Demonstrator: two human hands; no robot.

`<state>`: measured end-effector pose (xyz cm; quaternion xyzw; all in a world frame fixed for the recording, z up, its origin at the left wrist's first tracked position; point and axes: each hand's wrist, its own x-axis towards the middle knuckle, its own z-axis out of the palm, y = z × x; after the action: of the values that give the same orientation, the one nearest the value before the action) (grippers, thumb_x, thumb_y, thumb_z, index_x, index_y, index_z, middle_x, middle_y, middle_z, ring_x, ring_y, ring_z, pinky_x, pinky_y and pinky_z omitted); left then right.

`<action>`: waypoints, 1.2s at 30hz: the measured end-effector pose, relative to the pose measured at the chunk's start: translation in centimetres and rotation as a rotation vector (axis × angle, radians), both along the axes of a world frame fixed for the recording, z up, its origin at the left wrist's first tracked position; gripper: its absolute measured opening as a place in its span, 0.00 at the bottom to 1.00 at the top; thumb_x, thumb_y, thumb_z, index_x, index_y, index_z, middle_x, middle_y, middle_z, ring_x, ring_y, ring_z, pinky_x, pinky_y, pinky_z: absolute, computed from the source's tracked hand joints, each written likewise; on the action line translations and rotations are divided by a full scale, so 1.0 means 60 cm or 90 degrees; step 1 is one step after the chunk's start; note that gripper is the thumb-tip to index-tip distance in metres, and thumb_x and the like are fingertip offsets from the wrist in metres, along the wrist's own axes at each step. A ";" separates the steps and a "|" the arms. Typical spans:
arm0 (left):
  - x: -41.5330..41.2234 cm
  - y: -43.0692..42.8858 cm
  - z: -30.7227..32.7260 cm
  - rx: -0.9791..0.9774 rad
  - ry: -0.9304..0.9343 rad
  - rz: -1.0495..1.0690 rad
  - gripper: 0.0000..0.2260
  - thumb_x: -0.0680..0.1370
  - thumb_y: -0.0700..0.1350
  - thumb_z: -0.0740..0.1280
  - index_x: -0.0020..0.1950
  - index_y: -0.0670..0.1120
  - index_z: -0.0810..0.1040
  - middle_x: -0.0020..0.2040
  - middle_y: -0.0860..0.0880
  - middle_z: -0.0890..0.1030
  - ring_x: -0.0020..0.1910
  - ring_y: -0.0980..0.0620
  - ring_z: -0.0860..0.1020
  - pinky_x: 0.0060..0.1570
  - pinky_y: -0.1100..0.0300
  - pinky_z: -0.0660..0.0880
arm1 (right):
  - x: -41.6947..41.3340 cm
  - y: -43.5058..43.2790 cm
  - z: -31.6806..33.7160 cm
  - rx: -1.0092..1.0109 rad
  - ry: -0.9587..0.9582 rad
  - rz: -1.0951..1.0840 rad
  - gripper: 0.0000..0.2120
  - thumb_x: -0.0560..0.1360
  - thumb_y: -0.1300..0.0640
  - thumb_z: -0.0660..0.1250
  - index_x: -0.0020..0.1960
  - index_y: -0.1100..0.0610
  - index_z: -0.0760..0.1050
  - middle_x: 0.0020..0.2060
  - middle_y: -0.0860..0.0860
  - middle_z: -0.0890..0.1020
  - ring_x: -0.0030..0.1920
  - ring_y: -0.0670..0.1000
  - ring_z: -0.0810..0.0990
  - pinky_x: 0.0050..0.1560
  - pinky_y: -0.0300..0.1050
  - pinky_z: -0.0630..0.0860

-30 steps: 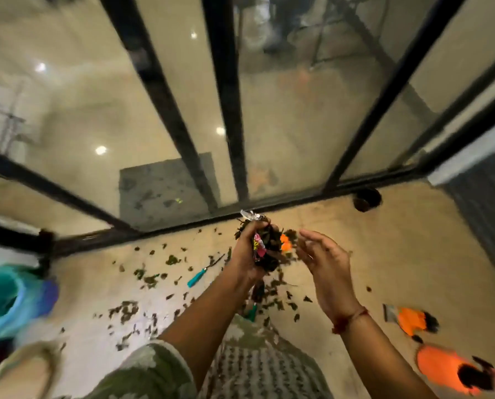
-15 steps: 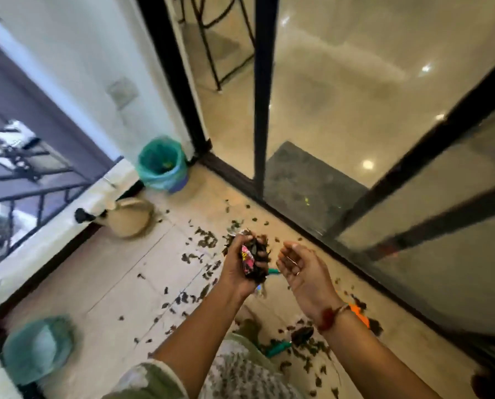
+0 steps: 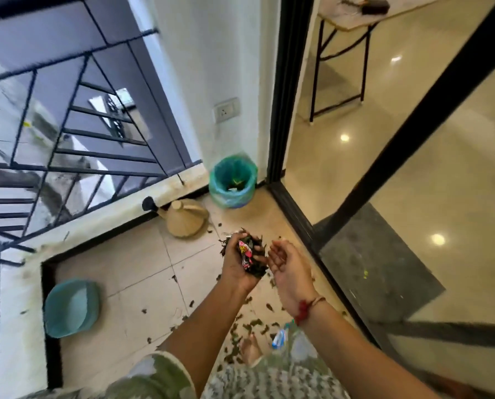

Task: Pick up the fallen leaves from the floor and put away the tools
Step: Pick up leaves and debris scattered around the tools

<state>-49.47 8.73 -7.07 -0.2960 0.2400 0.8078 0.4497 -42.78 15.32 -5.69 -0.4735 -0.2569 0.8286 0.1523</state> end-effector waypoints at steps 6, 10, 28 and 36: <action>-0.097 0.038 -0.015 -0.024 -0.016 0.052 0.14 0.74 0.43 0.61 0.29 0.42 0.76 0.28 0.49 0.75 0.21 0.55 0.72 0.18 0.70 0.64 | -0.123 0.037 -0.027 -0.004 -0.044 0.053 0.04 0.76 0.60 0.66 0.45 0.61 0.76 0.37 0.54 0.77 0.39 0.51 0.78 0.35 0.40 0.77; -0.170 0.075 -0.030 -0.034 -0.010 0.080 0.13 0.77 0.44 0.60 0.32 0.43 0.73 0.28 0.49 0.74 0.21 0.55 0.71 0.17 0.69 0.66 | -0.207 0.073 -0.049 -0.025 -0.052 0.097 0.06 0.77 0.56 0.65 0.45 0.59 0.76 0.38 0.53 0.77 0.37 0.49 0.78 0.33 0.40 0.76; -0.592 0.288 -0.393 -0.108 -0.086 0.198 0.12 0.78 0.47 0.59 0.47 0.41 0.78 0.40 0.43 0.82 0.42 0.47 0.80 0.48 0.55 0.78 | -0.664 0.285 -0.407 -0.001 -0.112 0.276 0.11 0.76 0.53 0.67 0.52 0.60 0.78 0.48 0.58 0.81 0.52 0.57 0.80 0.58 0.52 0.76; -0.695 0.346 -0.625 -0.170 -0.111 0.101 0.17 0.78 0.49 0.63 0.64 0.43 0.74 0.57 0.43 0.78 0.55 0.45 0.77 0.56 0.52 0.74 | -0.768 0.334 -0.631 0.039 -0.146 0.265 0.09 0.77 0.53 0.66 0.50 0.59 0.78 0.50 0.59 0.82 0.52 0.58 0.81 0.59 0.55 0.76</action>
<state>-91.16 29.48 -44.58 -0.4396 0.2814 0.7730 0.3606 -88.84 35.39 -43.57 -0.4964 -0.3897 0.7748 -0.0373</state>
